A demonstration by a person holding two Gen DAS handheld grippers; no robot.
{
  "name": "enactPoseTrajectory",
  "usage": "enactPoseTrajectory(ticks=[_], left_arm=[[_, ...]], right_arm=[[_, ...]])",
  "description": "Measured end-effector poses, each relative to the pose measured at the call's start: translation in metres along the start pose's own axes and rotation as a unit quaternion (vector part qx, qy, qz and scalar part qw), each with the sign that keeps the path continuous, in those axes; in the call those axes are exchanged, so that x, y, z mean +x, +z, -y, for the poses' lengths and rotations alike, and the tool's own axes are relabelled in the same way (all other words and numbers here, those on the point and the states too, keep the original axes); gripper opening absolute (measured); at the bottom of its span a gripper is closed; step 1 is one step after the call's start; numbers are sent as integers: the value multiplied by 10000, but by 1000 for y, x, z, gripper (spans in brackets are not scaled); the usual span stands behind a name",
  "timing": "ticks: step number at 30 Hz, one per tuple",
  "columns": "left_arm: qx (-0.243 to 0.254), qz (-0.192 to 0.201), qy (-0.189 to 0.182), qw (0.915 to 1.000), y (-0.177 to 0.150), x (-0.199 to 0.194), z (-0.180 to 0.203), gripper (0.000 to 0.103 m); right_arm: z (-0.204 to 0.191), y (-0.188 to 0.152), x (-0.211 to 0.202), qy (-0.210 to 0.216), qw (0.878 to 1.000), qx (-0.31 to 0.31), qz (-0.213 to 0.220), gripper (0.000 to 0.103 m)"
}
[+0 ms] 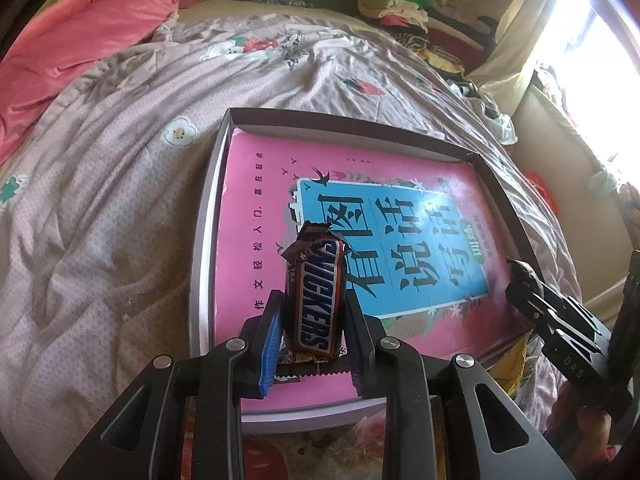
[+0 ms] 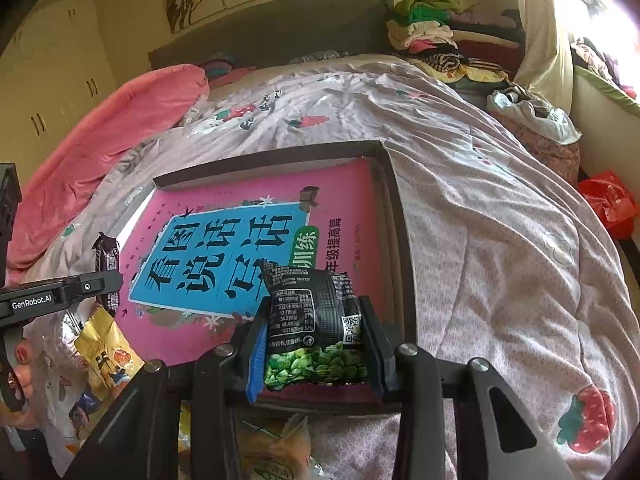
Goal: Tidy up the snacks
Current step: 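Lift and carry both held snacks over the pink-lined box, then open both tools to drop the Snickers and pea bag into the box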
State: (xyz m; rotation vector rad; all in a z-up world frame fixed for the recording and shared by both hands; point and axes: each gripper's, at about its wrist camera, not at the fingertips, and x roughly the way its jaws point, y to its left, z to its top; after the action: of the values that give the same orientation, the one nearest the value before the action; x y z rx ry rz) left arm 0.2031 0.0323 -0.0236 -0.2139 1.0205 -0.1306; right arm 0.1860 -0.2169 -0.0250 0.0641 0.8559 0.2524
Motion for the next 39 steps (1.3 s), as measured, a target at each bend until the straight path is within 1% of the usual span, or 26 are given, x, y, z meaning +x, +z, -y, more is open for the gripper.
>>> enactPoseTrajectory(ticks=[7,17,24,28,35,39], left_arm=[[-26,-75,-26,10000,-2,2,0,29],[-101,-15,-53,9999,-3,-3,-3,30],[-164,39,-94,9998,-5,-8,-6,30],[-190,97,-98,9997,-7,-14,-7,33],[-219,247,-159,9993,-6,-27,-9,45],[-222,334,-205,9990,-6,-36,-9,48]], right_arm=[[-1,-1,-1,36,10000,29,-25,41],[0,-2,-6,64,10000,36,26,42],[0,-2,-14,76,9999,58,119,47],[0,-1,-22,114,9996,81,249,49],[0,0,-34,165,9988,87,452,56],[-1,-1,-39,193,9985,79,508,57]])
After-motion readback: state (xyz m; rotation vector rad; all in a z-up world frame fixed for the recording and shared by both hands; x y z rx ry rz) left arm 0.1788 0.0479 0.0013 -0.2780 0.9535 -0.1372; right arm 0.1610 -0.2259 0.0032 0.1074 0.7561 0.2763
